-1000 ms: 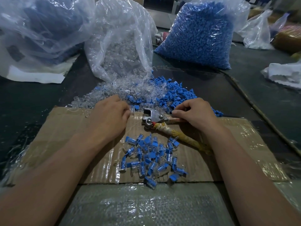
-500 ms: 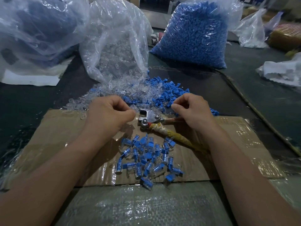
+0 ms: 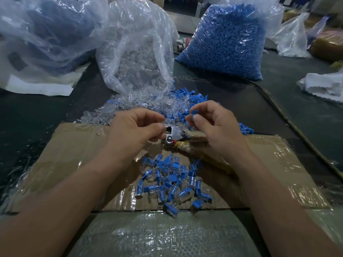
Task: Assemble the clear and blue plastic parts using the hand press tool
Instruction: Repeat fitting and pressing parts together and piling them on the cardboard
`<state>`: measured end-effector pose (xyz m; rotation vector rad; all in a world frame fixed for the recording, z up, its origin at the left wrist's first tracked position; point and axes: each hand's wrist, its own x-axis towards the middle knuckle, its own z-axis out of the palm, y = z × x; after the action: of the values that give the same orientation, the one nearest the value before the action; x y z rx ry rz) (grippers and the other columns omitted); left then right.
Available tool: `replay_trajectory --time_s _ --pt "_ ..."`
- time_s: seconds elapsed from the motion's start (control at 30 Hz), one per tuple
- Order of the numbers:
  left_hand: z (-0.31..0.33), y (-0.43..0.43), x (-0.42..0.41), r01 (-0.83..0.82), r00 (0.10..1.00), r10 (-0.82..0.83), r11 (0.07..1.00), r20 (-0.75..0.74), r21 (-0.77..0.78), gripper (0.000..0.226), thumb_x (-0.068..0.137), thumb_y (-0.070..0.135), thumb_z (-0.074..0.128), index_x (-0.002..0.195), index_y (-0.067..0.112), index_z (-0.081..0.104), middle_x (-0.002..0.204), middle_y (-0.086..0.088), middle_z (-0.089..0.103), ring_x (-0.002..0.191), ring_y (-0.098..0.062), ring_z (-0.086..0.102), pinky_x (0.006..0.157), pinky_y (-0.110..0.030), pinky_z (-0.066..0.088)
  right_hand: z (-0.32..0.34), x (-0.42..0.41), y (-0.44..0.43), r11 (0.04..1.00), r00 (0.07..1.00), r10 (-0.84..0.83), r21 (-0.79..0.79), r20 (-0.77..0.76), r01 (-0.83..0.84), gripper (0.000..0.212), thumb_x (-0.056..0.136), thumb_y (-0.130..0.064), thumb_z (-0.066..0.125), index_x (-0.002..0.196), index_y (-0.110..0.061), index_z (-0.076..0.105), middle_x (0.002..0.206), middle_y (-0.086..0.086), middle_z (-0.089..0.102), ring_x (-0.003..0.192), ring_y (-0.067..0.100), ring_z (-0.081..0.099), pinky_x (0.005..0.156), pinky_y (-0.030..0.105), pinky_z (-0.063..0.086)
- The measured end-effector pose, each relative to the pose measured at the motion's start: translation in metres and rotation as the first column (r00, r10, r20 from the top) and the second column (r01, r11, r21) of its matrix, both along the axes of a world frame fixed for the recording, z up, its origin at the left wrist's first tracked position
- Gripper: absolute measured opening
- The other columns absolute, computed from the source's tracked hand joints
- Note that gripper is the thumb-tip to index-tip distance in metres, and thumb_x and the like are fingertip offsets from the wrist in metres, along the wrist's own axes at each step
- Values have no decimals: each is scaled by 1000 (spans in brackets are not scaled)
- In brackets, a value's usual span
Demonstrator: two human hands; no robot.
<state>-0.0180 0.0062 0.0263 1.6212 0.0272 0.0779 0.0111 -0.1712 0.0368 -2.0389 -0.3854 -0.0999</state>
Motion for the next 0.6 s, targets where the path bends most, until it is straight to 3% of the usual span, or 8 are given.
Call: replay_trajectory --time_s 0.13,0.33,0.6 --pt "1 -3 0 12 1000 -13 1000 11 9 14 77 0 65 79 14 66 72 -9 71 62 -14 68 62 -22 56 3 -10 13 999 987 35 -18 158 -33 25 82 -10 66 75 -32 59 78 -9 59 68 0 53 64 10 43" --pt "-2 -2 1 6 1000 -8 999 29 38 12 77 2 67 80 14 67 71 -8 71 64 -17 69 66 -29 57 2 -16 20 990 992 40 128 117 -55 21 77 -5 71 78 -26 65 74 -10 65 68 2 62 67 16 51" --pt "-3 -3 0 29 996 -33 998 86 52 13 74 4 69 79 15 67 70 -5 71 61 -13 68 57 -17 53 -2 -17 25 1000 982 -17 27 189 12 8 75 -6 73 78 -13 69 69 -14 62 66 0 61 61 10 48"
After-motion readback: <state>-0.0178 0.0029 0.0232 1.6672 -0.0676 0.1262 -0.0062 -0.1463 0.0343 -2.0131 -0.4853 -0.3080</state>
